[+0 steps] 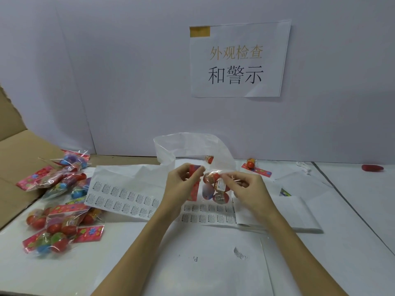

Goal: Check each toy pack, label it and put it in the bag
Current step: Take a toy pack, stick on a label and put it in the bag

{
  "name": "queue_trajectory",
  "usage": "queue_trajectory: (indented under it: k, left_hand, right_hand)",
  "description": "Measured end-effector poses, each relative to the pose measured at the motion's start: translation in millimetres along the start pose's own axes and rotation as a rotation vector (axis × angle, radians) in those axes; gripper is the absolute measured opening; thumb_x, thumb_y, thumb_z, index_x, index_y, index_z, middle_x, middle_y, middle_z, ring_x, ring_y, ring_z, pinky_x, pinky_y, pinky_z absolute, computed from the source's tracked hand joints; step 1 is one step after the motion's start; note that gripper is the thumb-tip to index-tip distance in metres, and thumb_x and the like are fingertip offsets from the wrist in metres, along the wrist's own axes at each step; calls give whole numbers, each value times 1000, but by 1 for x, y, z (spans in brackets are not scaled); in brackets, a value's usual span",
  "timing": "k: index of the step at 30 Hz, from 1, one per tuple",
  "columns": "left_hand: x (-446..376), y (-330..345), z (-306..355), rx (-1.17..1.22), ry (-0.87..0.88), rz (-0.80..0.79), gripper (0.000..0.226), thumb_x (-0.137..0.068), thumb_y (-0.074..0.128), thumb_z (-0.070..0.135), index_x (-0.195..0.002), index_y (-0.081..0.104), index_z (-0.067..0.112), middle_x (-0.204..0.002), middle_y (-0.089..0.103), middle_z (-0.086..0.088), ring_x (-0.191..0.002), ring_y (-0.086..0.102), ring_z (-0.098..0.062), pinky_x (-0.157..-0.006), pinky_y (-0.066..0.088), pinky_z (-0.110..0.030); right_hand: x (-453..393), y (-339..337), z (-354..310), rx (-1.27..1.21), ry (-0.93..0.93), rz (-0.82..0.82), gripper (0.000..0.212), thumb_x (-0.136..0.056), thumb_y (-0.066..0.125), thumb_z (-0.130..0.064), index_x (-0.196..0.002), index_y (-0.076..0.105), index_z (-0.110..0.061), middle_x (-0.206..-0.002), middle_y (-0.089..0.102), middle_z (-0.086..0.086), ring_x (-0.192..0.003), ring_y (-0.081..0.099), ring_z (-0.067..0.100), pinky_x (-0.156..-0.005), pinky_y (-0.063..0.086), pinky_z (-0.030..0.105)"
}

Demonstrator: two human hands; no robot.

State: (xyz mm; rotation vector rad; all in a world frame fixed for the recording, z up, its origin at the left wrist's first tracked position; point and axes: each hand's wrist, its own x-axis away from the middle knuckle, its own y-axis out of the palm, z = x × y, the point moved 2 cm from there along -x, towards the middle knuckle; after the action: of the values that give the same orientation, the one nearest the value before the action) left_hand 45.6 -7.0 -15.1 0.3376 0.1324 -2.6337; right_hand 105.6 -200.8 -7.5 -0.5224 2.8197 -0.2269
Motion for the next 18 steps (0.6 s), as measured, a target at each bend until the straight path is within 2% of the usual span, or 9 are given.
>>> queue_trajectory:
  k: [2, 5, 8, 10, 11, 13, 14, 16, 18]
  left_hand:
    - [0, 0, 1, 61, -26, 32, 17, -85, 74, 49, -88, 79, 33, -86, 78, 2, -73, 69, -9, -68, 58, -26]
    - [-1, 1, 1, 82, -29, 73, 17, -83, 73, 52, -89, 78, 37, -90, 77, 5, -82, 73, -15, -71, 60, -35]
    - [-2, -2, 1, -147, 147, 209, 13, -87, 78, 46, -92, 74, 35, -94, 68, 14, -86, 65, -12, -72, 56, -21]
    - [-3, -5, -2, -325, 203, 291, 32, -85, 74, 57, -99, 67, 29, -93, 62, 7, -78, 59, -14, -69, 51, -25]
    - [-2, -5, -3, -298, 119, 273, 44, -84, 67, 67, -102, 64, 27, -89, 62, 2, -73, 57, -16, -65, 50, -29]
    - [-2, 0, 2, 86, -199, 105, 66, -83, 50, 81, -111, 62, 22, -89, 67, -10, -66, 62, -21, -59, 53, -35]
    - [-2, 2, 3, 283, -312, 11, 73, -85, 46, 82, -117, 62, 18, -95, 72, -14, -70, 68, -25, -62, 58, -37]
    - [-2, 5, 6, 459, -302, -89, 66, -96, 52, 64, -130, 62, 8, -115, 75, -18, -94, 75, -32, -78, 62, -39]
    - [-1, 2, 6, 438, -188, -33, 45, -101, 64, 29, -138, 57, 5, -119, 74, -19, -99, 74, -31, -82, 60, -38]
  right_hand:
    - [-1, 2, 2, -71, 69, -14, 24, -98, 69, -31, -111, 81, -16, -91, 79, -1, -67, 65, -2, -62, 50, 14]
    - [1, 7, 1, -336, 200, -52, 24, -99, 67, -33, -107, 82, -17, -91, 80, 2, -75, 66, 7, -64, 52, 20]
    - [2, 4, 3, 43, -66, 104, 21, -99, 68, -34, -113, 81, -26, -87, 78, -17, -68, 66, 0, -61, 49, 12]
    - [5, 3, 1, 182, -280, 157, 26, -98, 67, -34, -120, 78, -28, -83, 73, -28, -65, 65, -3, -61, 47, 7]
    - [5, 5, -1, 154, -318, 136, 30, -97, 65, -37, -124, 76, -30, -78, 72, -26, -66, 66, 1, -64, 50, 9]
    - [6, 8, -2, 108, -372, 51, 35, -96, 63, -35, -129, 72, -31, -85, 72, -13, -76, 71, 9, -76, 57, 17]
    - [6, 10, -1, 114, -397, 4, 34, -96, 66, -28, -129, 72, -30, -92, 72, -8, -84, 72, 12, -83, 58, 20]
    - [7, 13, 1, 111, -370, -105, 36, -98, 69, -13, -129, 73, -32, -107, 71, -6, -102, 70, 11, -96, 58, 29]
    - [7, 16, 0, 49, -265, -231, 48, -101, 64, -7, -136, 66, -41, -126, 69, -8, -118, 66, 10, -103, 56, 37]
